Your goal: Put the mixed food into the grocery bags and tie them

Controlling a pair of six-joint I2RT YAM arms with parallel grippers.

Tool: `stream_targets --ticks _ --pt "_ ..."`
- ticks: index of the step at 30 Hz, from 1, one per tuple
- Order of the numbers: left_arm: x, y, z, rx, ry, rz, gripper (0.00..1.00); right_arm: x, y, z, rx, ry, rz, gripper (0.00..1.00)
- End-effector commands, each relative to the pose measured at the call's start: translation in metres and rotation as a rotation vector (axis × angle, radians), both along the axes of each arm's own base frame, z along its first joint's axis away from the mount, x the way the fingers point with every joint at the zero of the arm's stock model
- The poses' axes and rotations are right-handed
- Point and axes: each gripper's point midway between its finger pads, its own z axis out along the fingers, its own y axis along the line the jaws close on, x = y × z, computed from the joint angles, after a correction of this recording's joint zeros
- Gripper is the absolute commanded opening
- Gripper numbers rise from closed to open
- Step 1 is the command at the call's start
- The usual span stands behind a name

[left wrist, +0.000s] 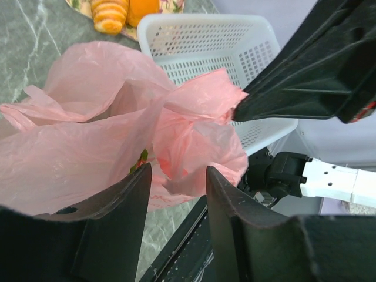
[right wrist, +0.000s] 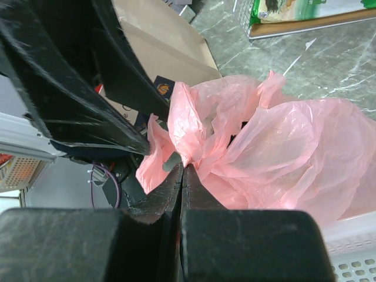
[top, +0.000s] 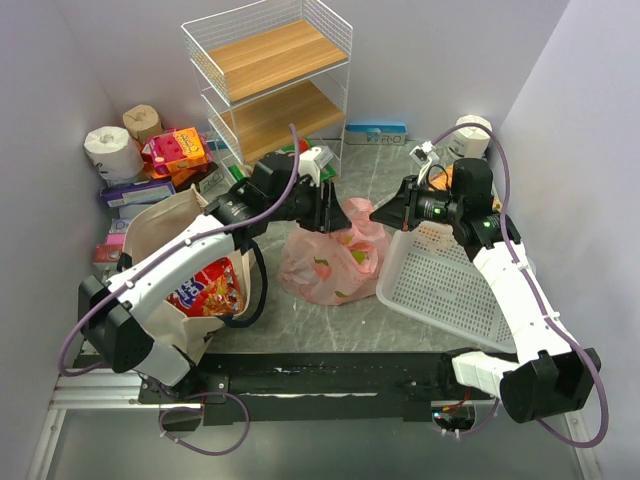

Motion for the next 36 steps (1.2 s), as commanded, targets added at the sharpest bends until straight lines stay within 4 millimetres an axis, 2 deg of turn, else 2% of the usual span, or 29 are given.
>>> stream_targets --ticks 1,2,5,6,7,8,10,12,17,20,23,27,31,32,36 --pt "-0.006 -0.010 0.005 -0.029 0.012 -0.045 0.48 0.000 -0.002 0.021 0.005 -0.073 -0.004 0.00" --pt "-0.008 -0.010 0.003 -0.028 0.014 -0.051 0.47 0.000 -0.003 0.021 0.003 -0.074 -0.008 0.00" --pt "-0.013 -0.011 0.004 -0.036 0.016 -0.073 0.28 0.000 -0.003 0.024 0.003 -0.081 -0.012 0.00" --pt "-0.015 -0.011 0.005 -0.039 0.019 -0.079 0.09 0.000 -0.004 0.025 0.004 -0.084 -0.014 0.00" --pt "-0.015 -0.011 0.009 -0.048 0.012 -0.078 0.01 -0.001 -0.003 0.027 0.004 -0.093 -0.014 0.00" --pt "-0.014 -0.010 0.011 -0.052 0.005 -0.064 0.01 -0.001 -0.004 0.029 0.006 -0.098 -0.016 0.00" --pt "-0.009 -0.007 0.028 -0.094 -0.023 -0.016 0.01 -0.008 -0.001 0.041 0.002 -0.146 0.018 0.00" --pt "-0.001 -0.003 0.033 -0.102 -0.025 0.045 0.01 -0.017 0.002 0.049 0.002 -0.166 0.047 0.00" --pt "0.010 0.000 0.020 -0.084 0.024 0.131 0.01 -0.040 0.010 0.060 0.022 -0.216 0.108 0.00" --pt "0.012 -0.002 0.021 -0.102 0.034 0.141 0.01 -0.053 0.024 0.054 0.021 -0.204 0.173 0.00" --pt "0.015 -0.002 0.021 -0.099 0.033 0.152 0.01 -0.066 0.044 0.040 0.007 -0.179 0.248 0.00" --pt "0.018 -0.002 0.021 -0.099 0.030 0.161 0.01 -0.069 0.061 0.013 -0.031 -0.125 0.281 0.00" --pt "0.019 0.000 0.023 -0.107 0.025 0.176 0.01 -0.059 0.061 -0.022 -0.132 -0.050 0.245 0.00" --pt "0.018 0.000 0.024 -0.111 0.025 0.177 0.01 -0.053 0.057 -0.037 -0.173 -0.009 0.206 0.00" --pt "0.014 0.003 0.027 -0.119 0.027 0.176 0.01 -0.037 0.049 -0.060 -0.246 0.045 0.111 0.00"
